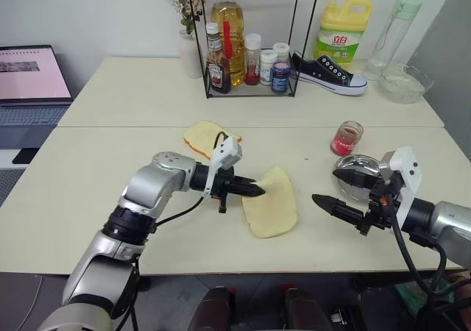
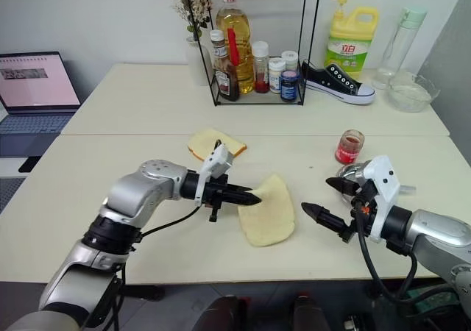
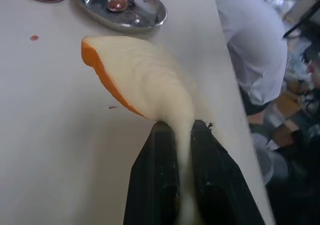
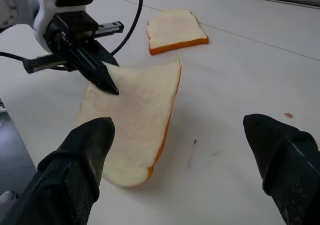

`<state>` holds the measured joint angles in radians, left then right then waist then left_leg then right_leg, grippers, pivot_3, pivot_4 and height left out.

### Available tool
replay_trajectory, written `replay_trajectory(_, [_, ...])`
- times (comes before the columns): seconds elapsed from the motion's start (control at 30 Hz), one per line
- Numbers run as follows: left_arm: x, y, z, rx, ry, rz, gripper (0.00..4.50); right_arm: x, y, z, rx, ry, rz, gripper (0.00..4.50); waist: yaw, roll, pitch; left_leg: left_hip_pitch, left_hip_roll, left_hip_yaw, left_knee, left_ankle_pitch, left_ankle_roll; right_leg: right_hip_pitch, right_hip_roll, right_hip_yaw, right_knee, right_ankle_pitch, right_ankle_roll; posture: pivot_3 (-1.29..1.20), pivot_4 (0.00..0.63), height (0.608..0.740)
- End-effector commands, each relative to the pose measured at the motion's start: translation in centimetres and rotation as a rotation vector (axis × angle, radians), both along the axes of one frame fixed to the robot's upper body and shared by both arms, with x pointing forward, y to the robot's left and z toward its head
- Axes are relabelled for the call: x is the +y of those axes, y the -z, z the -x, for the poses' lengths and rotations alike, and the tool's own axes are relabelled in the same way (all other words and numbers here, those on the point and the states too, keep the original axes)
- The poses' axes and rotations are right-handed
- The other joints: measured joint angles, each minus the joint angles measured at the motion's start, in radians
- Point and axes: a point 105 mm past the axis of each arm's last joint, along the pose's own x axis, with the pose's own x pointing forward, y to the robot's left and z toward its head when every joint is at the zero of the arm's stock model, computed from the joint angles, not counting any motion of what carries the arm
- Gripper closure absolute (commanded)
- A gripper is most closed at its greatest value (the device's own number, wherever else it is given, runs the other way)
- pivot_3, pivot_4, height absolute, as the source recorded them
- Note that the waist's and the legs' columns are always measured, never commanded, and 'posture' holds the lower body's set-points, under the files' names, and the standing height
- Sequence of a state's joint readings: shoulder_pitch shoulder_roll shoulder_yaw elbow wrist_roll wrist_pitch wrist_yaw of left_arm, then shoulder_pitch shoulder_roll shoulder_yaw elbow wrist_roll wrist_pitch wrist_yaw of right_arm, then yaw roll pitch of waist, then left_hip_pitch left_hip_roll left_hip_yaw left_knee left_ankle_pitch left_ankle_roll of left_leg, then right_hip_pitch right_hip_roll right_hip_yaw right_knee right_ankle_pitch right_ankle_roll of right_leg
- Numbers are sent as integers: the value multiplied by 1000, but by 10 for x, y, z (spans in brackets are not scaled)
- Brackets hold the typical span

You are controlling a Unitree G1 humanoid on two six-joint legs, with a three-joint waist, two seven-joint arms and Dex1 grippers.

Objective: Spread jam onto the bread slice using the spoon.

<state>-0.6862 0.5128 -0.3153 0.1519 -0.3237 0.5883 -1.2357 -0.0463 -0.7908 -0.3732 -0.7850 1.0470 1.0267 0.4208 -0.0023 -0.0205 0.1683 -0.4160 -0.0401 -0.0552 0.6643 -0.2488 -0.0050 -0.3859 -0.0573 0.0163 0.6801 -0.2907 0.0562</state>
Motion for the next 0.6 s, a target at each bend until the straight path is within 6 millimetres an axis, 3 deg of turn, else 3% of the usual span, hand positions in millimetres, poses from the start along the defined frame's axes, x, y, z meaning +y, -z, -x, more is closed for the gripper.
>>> replay_trajectory(0.03, [-6, 5, -31, -205, -44, -67, 4490, 3, -6, 3, -33, -6, 4, 0, 1, 0, 0, 0, 0, 0, 0, 0, 0, 0, 0, 0, 0, 0, 0, 0, 150, 740])
replay_trajectory(0.1, [-9, 6, -42, -242, -67, -62, 4490, 3, -6, 3, -32, -3, 4, 0, 3, -1, 0, -1, 0, 0, 0, 0, 0, 0, 0, 0, 0, 0, 0, 0, 150, 740])
replay_trajectory(0.3, [-13, 13, -49, -342, -21, -97, 4490, 2, -5, 0, -32, 6, 2, 0, 0, -1, 0, -1, 0, 0, 0, 0, 0, -1, 0, 0, 0, 0, 0, 0, 150, 740])
replay_trajectory(0.6, [-2, 8, -52, -394, -24, -120, 1793, 2, -4, -4, -35, -1, 1, 0, 0, -1, 0, -1, 0, 0, 0, 0, 0, -1, 0, -1, 0, 0, 0, 0, 150, 740])
